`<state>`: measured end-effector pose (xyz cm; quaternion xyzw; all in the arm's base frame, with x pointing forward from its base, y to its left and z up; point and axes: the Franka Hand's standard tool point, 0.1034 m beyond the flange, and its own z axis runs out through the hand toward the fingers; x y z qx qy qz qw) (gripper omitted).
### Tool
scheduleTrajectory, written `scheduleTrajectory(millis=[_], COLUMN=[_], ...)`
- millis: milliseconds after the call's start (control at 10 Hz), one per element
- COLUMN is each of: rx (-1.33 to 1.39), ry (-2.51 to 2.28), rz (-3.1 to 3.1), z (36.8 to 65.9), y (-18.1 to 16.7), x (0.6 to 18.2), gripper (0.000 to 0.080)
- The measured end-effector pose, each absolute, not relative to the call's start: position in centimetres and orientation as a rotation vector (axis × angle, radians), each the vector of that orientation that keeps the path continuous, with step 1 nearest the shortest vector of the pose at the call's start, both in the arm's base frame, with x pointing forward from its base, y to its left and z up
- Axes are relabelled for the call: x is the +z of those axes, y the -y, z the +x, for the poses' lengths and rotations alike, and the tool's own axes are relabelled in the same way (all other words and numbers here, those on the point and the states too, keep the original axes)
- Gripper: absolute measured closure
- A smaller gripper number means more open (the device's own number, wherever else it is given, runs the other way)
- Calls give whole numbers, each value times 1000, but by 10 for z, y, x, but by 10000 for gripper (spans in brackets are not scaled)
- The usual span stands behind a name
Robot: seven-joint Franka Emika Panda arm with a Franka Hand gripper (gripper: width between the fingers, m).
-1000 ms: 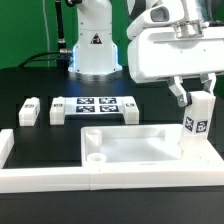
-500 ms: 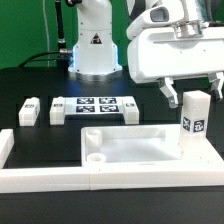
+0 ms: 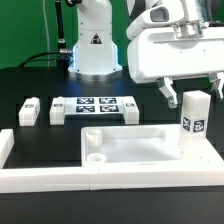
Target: Assemble desk
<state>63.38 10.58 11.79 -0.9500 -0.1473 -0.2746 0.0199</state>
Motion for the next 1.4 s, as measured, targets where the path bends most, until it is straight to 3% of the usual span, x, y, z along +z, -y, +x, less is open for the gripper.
scheduleTrajectory(millis=[200, 400, 900, 1400], rx=[-729, -625, 36, 22], ry=[445, 435, 391, 349], rz=[-2973, -2987, -3016, -3019], z=[631, 640, 634, 642], y=[-103, -105, -116, -113], x=[117, 131, 118, 114], gripper=[151, 151, 151, 151])
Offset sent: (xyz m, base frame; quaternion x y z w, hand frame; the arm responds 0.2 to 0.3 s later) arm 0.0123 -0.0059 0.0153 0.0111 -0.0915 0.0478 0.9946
